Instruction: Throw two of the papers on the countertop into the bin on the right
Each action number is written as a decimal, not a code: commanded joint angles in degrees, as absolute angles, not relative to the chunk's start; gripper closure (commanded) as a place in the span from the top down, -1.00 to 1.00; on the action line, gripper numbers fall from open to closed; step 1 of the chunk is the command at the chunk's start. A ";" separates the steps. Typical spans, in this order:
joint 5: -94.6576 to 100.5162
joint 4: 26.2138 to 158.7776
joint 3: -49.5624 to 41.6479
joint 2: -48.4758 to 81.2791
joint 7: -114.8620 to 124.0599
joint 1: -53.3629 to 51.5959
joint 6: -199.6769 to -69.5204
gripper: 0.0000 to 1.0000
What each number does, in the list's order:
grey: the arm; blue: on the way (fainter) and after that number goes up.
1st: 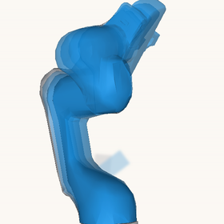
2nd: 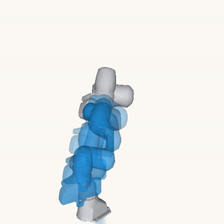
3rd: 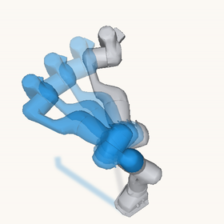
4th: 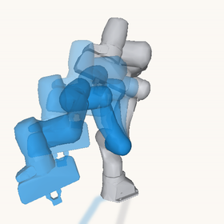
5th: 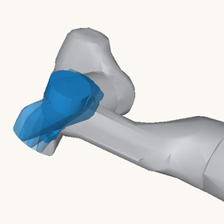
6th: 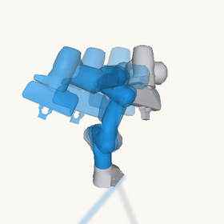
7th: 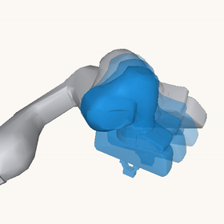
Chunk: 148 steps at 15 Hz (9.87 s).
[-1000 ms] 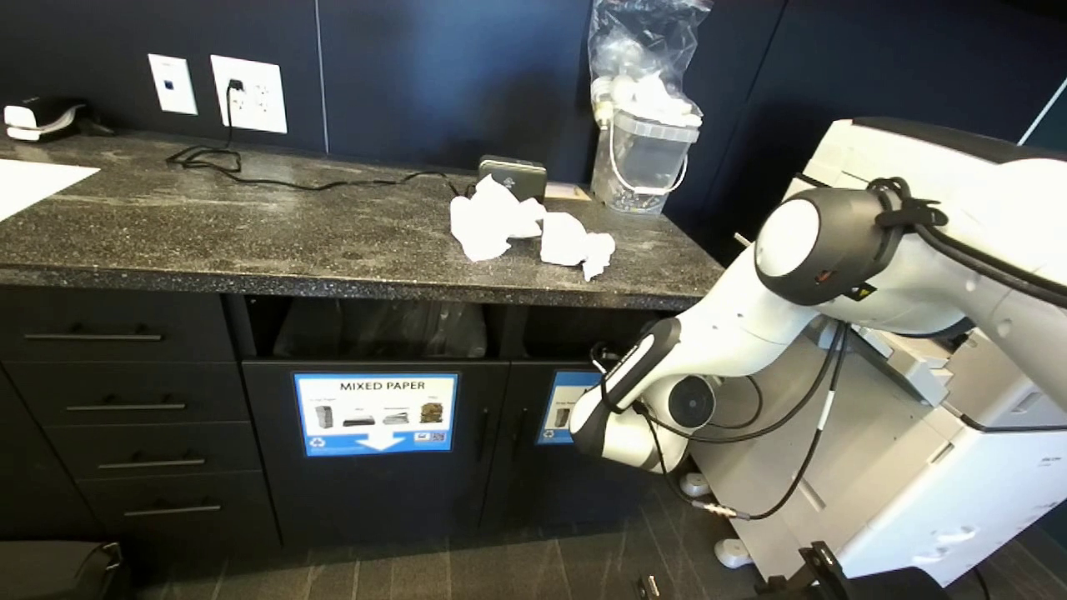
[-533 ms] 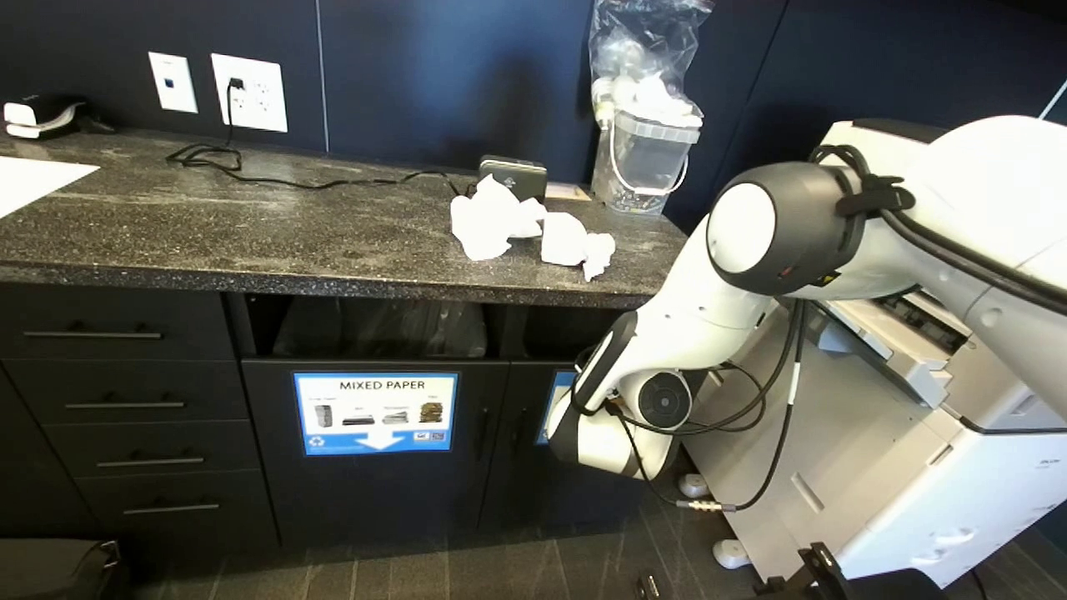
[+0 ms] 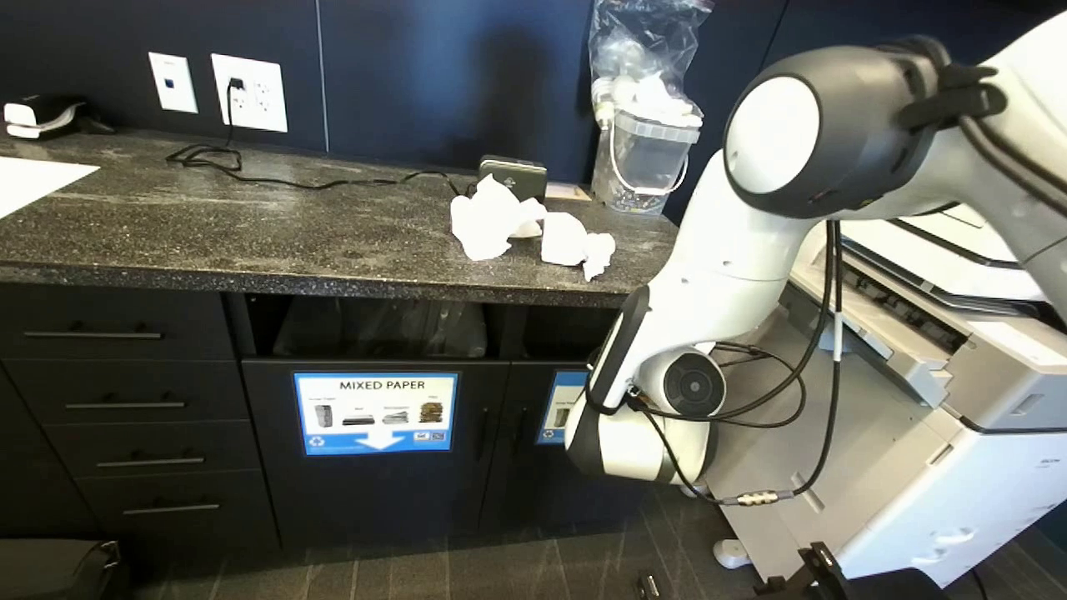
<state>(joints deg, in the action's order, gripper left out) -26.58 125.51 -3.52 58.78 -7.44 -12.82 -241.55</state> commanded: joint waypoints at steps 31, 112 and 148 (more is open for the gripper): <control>13.38 118.76 -23.94 5.58 -44.29 -26.86 -148.92 1.00; 4.88 93.34 6.43 32.88 -36.86 -0.38 -127.21 -0.84; -1.62 149.33 -12.37 25.43 4.69 -26.11 -203.37 -0.84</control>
<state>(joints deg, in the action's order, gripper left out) 5.91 152.03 -16.21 20.86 9.55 -28.23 -197.92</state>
